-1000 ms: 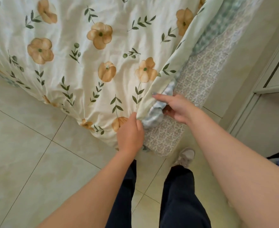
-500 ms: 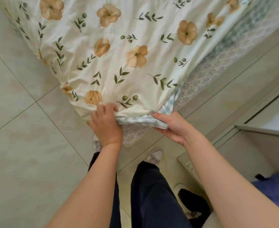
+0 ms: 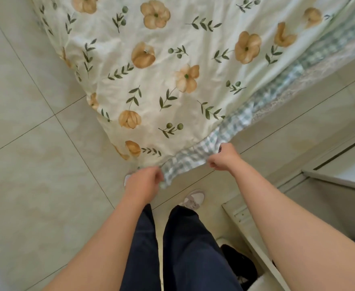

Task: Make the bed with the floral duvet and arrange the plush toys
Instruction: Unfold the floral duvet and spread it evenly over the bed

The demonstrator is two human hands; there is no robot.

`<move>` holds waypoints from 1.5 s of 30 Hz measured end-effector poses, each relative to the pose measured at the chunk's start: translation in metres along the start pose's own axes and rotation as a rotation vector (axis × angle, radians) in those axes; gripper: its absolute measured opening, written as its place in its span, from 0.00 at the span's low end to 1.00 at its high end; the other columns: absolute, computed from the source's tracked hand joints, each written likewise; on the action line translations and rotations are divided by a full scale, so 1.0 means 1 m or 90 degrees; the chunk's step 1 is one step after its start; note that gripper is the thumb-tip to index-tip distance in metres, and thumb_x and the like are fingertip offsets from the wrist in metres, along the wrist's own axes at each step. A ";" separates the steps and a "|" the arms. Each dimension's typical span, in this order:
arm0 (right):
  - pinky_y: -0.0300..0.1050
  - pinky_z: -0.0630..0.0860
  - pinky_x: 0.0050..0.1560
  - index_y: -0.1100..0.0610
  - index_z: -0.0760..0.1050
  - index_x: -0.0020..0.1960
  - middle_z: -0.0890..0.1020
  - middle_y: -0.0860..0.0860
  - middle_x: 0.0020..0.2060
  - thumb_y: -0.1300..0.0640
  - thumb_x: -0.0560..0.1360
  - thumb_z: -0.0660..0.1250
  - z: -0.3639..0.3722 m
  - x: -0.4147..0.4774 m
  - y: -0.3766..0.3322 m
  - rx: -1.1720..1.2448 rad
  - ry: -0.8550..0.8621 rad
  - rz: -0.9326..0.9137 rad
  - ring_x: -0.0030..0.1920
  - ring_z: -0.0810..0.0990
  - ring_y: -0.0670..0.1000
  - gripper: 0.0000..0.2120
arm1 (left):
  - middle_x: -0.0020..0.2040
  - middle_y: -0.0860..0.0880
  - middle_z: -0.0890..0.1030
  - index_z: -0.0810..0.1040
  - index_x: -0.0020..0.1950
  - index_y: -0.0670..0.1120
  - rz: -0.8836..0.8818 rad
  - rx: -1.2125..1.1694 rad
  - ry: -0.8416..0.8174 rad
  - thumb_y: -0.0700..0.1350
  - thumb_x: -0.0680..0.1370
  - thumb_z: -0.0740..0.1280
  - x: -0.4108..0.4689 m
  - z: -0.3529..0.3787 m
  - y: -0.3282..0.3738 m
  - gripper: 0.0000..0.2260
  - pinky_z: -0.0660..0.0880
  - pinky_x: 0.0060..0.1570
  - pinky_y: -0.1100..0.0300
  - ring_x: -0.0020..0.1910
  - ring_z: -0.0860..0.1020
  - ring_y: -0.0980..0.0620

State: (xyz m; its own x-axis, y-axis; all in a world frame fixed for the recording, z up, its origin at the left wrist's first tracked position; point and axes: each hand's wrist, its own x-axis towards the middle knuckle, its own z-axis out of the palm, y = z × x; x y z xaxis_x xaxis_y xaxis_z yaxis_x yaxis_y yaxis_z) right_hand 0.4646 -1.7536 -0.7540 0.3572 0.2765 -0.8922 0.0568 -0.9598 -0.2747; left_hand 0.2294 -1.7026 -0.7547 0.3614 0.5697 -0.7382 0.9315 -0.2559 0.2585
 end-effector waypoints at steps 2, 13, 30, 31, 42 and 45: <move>0.51 0.79 0.46 0.58 0.71 0.44 0.80 0.56 0.41 0.63 0.72 0.66 -0.015 0.004 0.000 0.043 0.068 -0.023 0.44 0.82 0.57 0.05 | 0.46 0.56 0.80 0.78 0.49 0.53 0.060 -0.057 0.110 0.38 0.76 0.60 0.009 -0.016 0.028 0.11 0.76 0.42 0.53 0.44 0.78 0.52; 0.43 0.69 0.48 0.56 0.67 0.67 0.69 0.53 0.66 0.61 0.78 0.63 -0.110 0.023 -0.002 0.129 0.242 -0.128 0.50 0.72 0.50 0.18 | 0.65 0.50 0.70 0.70 0.67 0.49 0.219 -0.035 0.229 0.44 0.75 0.67 0.065 -0.052 0.164 0.20 0.66 0.61 0.54 0.63 0.70 0.49; 0.41 0.78 0.40 0.57 0.75 0.55 0.79 0.54 0.51 0.51 0.74 0.71 -0.240 0.118 -0.066 0.591 0.116 0.052 0.46 0.79 0.51 0.14 | 0.58 0.48 0.66 0.66 0.67 0.49 0.348 0.081 0.083 0.56 0.69 0.71 0.159 -0.059 0.270 0.31 0.66 0.58 0.57 0.57 0.66 0.48; 0.43 0.79 0.42 0.57 0.75 0.51 0.80 0.54 0.48 0.51 0.75 0.71 -0.243 0.122 -0.071 0.601 0.098 0.053 0.45 0.80 0.51 0.11 | 0.58 0.48 0.67 0.65 0.66 0.47 0.324 0.085 0.065 0.56 0.69 0.72 0.164 -0.061 0.275 0.31 0.69 0.54 0.57 0.56 0.67 0.49; 0.44 0.81 0.51 0.53 0.75 0.51 0.82 0.51 0.45 0.53 0.79 0.62 -0.280 0.102 0.007 0.744 -0.067 0.029 0.44 0.83 0.49 0.05 | 0.37 0.53 0.79 0.72 0.42 0.50 0.305 -0.020 -0.223 0.44 0.77 0.67 0.174 -0.086 0.298 0.06 0.78 0.44 0.52 0.38 0.77 0.51; 0.45 0.78 0.49 0.56 0.73 0.45 0.77 0.54 0.42 0.56 0.80 0.63 -0.286 0.119 0.021 0.441 0.001 0.145 0.40 0.81 0.49 0.06 | 0.44 0.54 0.81 0.77 0.45 0.51 0.326 0.040 -0.213 0.48 0.77 0.68 0.180 -0.090 0.302 0.02 0.78 0.48 0.50 0.45 0.79 0.51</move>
State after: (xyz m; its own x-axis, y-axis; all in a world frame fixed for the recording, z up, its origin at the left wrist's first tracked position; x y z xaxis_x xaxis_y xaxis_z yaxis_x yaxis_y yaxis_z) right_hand 0.7750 -1.7546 -0.7637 0.2916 0.0735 -0.9537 -0.6218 -0.7430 -0.2474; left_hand 0.5797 -1.6071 -0.7534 0.7198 0.0891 -0.6884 0.6357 -0.4828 0.6023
